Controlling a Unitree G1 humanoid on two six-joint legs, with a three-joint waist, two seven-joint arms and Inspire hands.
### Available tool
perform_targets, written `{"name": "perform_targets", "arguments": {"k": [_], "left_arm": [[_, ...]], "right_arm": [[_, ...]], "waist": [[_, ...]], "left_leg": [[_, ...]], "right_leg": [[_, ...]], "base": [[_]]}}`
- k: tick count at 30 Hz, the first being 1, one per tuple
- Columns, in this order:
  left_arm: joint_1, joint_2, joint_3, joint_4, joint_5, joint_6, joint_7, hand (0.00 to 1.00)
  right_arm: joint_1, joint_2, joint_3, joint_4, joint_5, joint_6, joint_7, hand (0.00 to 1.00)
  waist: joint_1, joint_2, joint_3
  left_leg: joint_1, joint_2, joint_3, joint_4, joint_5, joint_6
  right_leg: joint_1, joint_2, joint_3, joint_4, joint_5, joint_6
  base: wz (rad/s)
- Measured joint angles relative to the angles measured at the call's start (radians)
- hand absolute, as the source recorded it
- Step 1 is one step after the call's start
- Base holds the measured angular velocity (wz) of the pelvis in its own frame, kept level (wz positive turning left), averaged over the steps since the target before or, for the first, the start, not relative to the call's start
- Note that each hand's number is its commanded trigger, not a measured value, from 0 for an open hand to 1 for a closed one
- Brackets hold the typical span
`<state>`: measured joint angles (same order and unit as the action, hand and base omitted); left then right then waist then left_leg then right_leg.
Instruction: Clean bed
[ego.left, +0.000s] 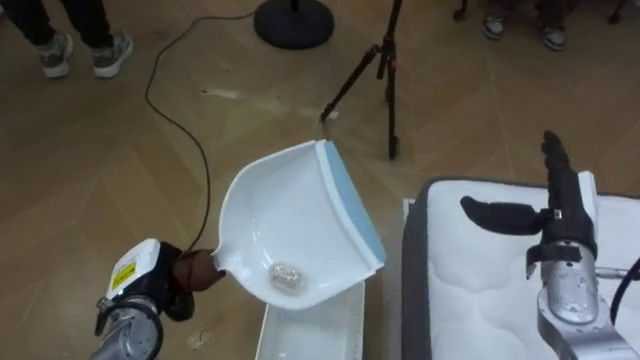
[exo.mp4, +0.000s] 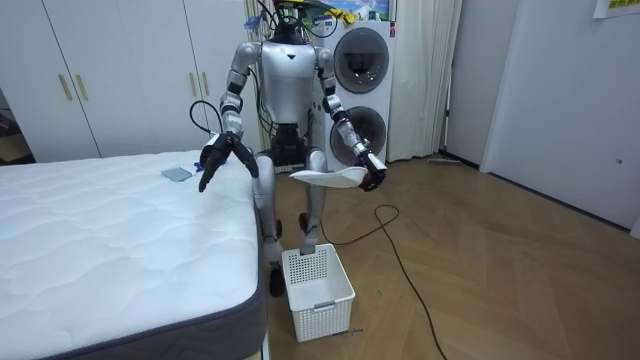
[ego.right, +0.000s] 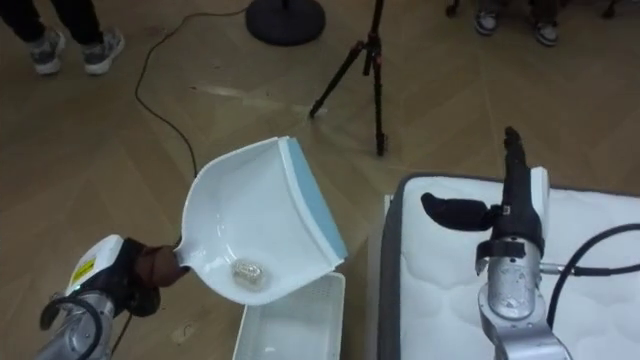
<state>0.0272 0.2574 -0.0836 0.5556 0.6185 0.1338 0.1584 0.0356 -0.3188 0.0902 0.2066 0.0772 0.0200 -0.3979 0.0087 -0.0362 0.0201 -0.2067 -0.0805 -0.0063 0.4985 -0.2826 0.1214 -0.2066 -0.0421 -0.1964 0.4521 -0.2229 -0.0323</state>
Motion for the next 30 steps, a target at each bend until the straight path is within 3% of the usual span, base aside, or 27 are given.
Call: {"name": "perform_targets", "arguments": {"k": [4, 9, 11, 13, 16, 18, 20, 23, 30], "left_arm": [[-0.001, -0.002, 0.000, 0.025, -0.024, 0.000, 0.014, 1.00], [-0.011, 0.001, 0.000, 0.074, -0.037, 0.000, 0.017, 1.00], [-0.042, 0.010, 0.001, 0.117, -0.033, -0.002, 0.018, 1.00], [-0.079, 0.032, 0.000, 0.151, -0.025, -0.005, 0.023, 1.00], [-0.141, 0.084, -0.009, 0.193, -0.012, -0.011, 0.033, 1.00], [-0.179, 0.138, -0.042, 0.200, -0.004, -0.015, 0.058, 1.00], [-0.211, 0.166, -0.066, 0.213, 0.024, -0.027, 0.072, 1.00], [-0.245, 0.191, -0.097, 0.242, 0.044, -0.040, 0.101, 1.00], [-0.264, 0.258, -0.140, 0.250, 0.163, -0.040, 0.144, 1.00]], "right_arm": [[-0.017, -0.003, 0.003, 0.079, 0.013, -0.005, 0.010, 0.00], [-0.022, -0.003, 0.003, 0.145, -0.001, -0.010, 0.008, 0.00], [-0.034, -0.003, 0.003, 0.153, -0.001, -0.021, 0.005, 0.00], [-0.036, -0.003, 0.003, 0.159, -0.001, -0.041, 0.001, 0.00], [-0.057, -0.003, 0.005, 0.195, -0.004, -0.069, -0.005, 0.00], [-0.090, -0.003, 0.007, 0.259, -0.003, -0.095, -0.010, 0.00], [-0.115, -0.003, 0.007, 0.307, -0.004, -0.095, -0.017, 0.00], [-0.147, -0.005, 0.009, 0.350, -0.004, -0.097, -0.029, 0.00], [-0.179, -0.005, 0.019, 0.412, -0.047, -0.121, -0.053, 0.00]], "waist": [[0.000, 0.012, 0.0029], [-0.006, 0.018, 0.0016], [-0.007, 0.026, 0.0020], [-0.007, 0.026, 0.0019], [-0.015, 0.040, 0.0093], [-0.033, 0.056, 0.0141], [-0.039, 0.067, 0.0175], [-0.047, 0.087, 0.0198], [-0.071, 0.103, 0.0241]], "left_leg": [[-0.009, 0.016, 0.023, -0.004, -0.012, -0.003], [-0.030, 0.015, 0.023, -0.017, -0.009, 0.006], [-0.067, 0.016, 0.022, -0.008, -0.007, 0.007], [-0.096, 0.015, 0.022, -0.002, -0.007, 0.008], [-0.130, 0.015, 0.022, 0.010, -0.006, 0.008], [-0.156, 0.013, 0.026, 0.018, -0.006, 0.010], [-0.168, 0.005, 0.026, 0.020, -0.003, 0.014], [-0.181, -0.011, 0.040, 0.015, 0.004, 0.023], [-0.243, -0.022, 0.087, 0.019, 0.009, 0.033]], "right_leg": [[0.001, 0.009, 0.002, 0.002, -0.006, -0.004], [-0.031, 0.008, 0.003, 0.003, -0.004, -0.005], [-0.063, 0.008, 0.000, 0.004, 0.001, -0.006], [-0.093, 0.006, -0.002, 0.011, 0.002, -0.006], [-0.120, 0.005, -0.003, 0.013, 0.003, -0.004], [-0.148, -0.002, -0.007, 0.028, 0.001, -0.002], [-0.171, -0.014, -0.010, 0.052, -0.004, 0.005], [-0.214, -0.038, -0.007, 0.101, -0.012, 0.010], [-0.303, -0.066, 0.001, 0.157, -0.023, 0.015]], "base": [[0.09], [0.04], [0.00], [0.00], [0.02], [0.08], [0.06], [-0.05], [-0.10]]}}
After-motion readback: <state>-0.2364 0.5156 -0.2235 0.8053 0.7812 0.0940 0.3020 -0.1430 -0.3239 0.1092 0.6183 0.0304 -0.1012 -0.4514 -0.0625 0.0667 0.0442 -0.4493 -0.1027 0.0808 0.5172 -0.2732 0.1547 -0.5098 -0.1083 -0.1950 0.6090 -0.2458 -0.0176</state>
